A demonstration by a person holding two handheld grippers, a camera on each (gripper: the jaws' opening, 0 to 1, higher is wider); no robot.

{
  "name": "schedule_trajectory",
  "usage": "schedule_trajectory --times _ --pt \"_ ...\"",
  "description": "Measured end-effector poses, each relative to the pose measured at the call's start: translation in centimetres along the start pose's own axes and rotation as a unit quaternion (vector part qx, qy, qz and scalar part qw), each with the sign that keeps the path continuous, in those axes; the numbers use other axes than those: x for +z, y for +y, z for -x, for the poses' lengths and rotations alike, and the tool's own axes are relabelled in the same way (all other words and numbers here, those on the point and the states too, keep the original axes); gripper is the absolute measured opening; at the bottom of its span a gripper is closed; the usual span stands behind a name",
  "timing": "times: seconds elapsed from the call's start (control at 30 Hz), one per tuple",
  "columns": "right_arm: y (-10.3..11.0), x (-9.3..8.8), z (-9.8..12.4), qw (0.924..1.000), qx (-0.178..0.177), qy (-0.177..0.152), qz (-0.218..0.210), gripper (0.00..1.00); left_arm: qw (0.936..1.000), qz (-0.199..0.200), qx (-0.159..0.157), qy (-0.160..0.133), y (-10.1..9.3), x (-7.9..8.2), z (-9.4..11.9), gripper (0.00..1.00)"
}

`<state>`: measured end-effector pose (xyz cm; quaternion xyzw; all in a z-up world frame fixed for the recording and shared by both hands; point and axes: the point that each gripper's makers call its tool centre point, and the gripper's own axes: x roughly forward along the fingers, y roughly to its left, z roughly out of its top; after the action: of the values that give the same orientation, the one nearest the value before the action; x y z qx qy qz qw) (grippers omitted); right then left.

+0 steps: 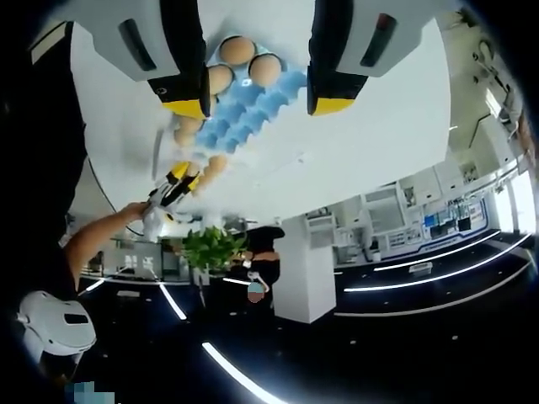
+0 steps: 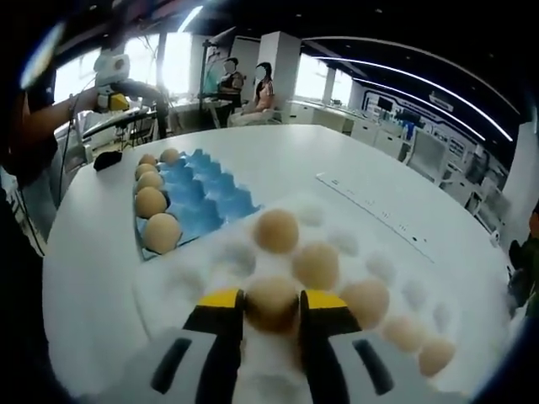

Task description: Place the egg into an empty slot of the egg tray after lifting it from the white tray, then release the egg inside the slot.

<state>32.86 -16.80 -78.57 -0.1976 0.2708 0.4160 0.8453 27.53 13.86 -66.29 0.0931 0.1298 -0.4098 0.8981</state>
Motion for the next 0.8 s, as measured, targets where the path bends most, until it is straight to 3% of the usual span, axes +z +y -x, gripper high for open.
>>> schedule_trajectory --times 0.17,0.3,0.33,0.37,0.63,0.8 --pt "0.0 0.0 -0.1 0.9999 0.005 0.014 -0.002 0.25 1.0 0.001 -0.001 0.002 0.0 -0.1 0.0 0.46" --pt "-0.1 -0.1 0.2 0.9998 0.002 0.004 -0.017 0.24 1.0 0.002 0.002 -0.001 0.1 -0.1 0.1 0.46" --pt "0.0 0.1 0.3 0.9999 0.0 0.005 -0.013 0.24 1.0 0.003 0.002 -0.001 0.1 -0.1 0.1 0.46" --pt "0.0 0.3 0.5 0.9998 -0.004 0.005 0.02 0.24 1.0 0.002 0.001 -0.002 0.0 -0.1 0.1 0.46" --pt "0.1 2.0 1.5 0.9997 0.0 -0.022 -0.009 0.24 1.0 0.003 0.003 0.004 0.1 -0.6 0.3 0.47" --pt "0.5 2.9 1.5 0.9996 0.004 -0.028 0.004 0.24 1.0 0.005 0.005 0.003 0.2 -0.6 0.4 0.47"
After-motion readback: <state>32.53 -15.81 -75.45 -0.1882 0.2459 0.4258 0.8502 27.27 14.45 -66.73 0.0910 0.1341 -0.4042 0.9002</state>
